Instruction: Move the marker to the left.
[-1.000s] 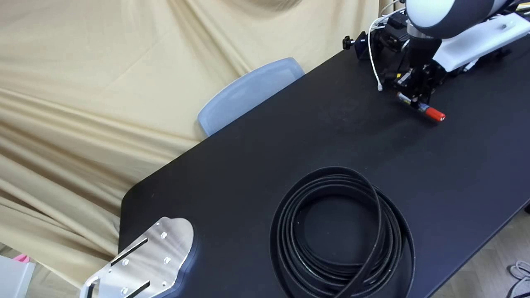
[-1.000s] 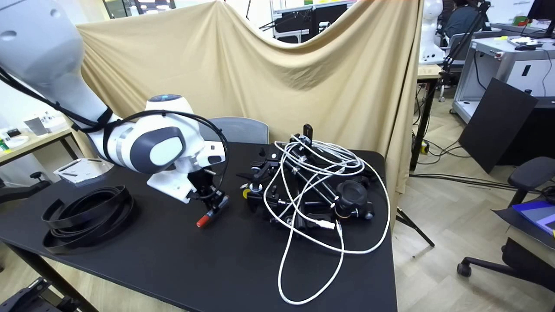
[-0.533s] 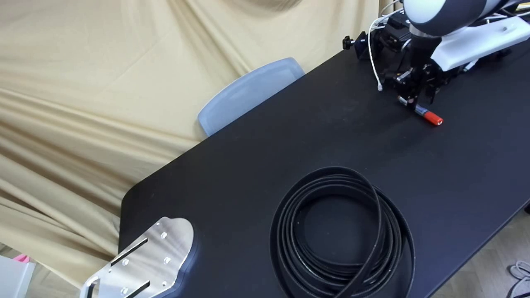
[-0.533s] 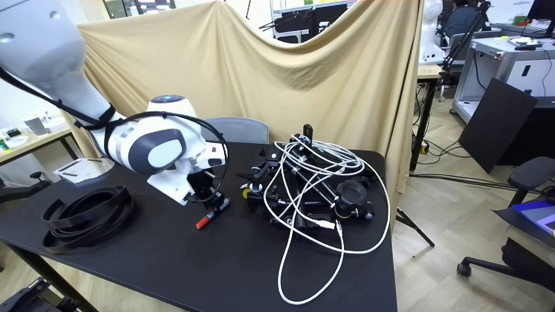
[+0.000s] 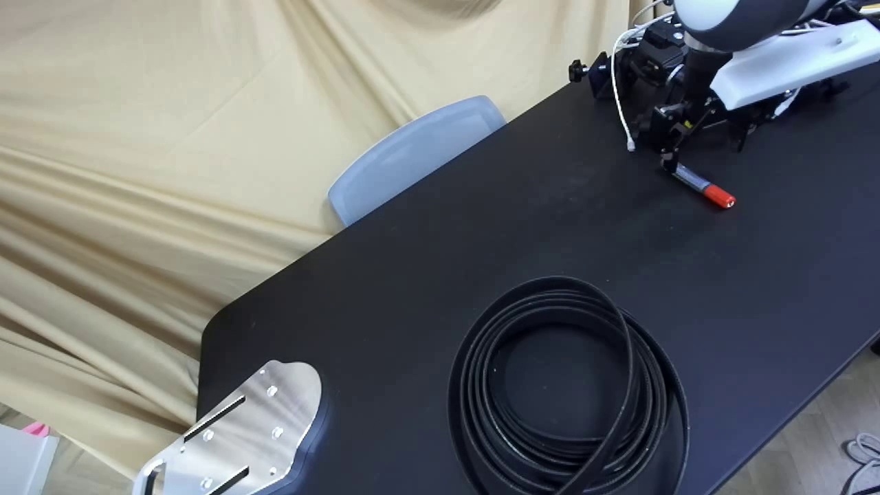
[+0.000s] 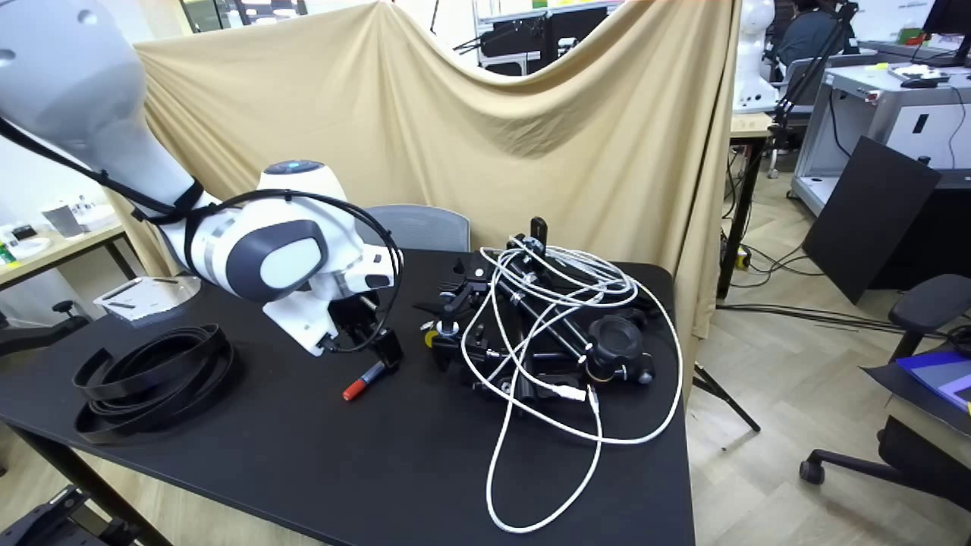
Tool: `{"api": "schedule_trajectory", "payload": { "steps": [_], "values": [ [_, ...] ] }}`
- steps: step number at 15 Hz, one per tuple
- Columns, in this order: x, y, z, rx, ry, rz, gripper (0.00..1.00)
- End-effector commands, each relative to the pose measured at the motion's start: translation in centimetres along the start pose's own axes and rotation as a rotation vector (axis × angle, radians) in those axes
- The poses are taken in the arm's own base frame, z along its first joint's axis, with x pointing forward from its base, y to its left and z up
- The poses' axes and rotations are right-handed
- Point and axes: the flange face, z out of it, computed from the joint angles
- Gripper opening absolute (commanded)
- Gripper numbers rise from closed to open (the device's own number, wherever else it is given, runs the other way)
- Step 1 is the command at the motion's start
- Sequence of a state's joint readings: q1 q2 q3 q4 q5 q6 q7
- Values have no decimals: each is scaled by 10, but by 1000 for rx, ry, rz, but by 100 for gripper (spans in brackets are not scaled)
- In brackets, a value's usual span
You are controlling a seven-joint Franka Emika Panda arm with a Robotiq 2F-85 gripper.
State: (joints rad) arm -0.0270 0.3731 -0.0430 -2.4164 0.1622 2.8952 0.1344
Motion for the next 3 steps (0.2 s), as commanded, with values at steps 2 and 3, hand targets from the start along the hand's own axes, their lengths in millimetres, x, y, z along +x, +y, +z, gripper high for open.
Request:
{"api": "schedule_trajectory", "payload": {
  "steps": [2,3],
  "values": [
    [3,-8,-29,0,45,84,100],
    [3,-12,-35,7,47,83,100]
  ]
}}
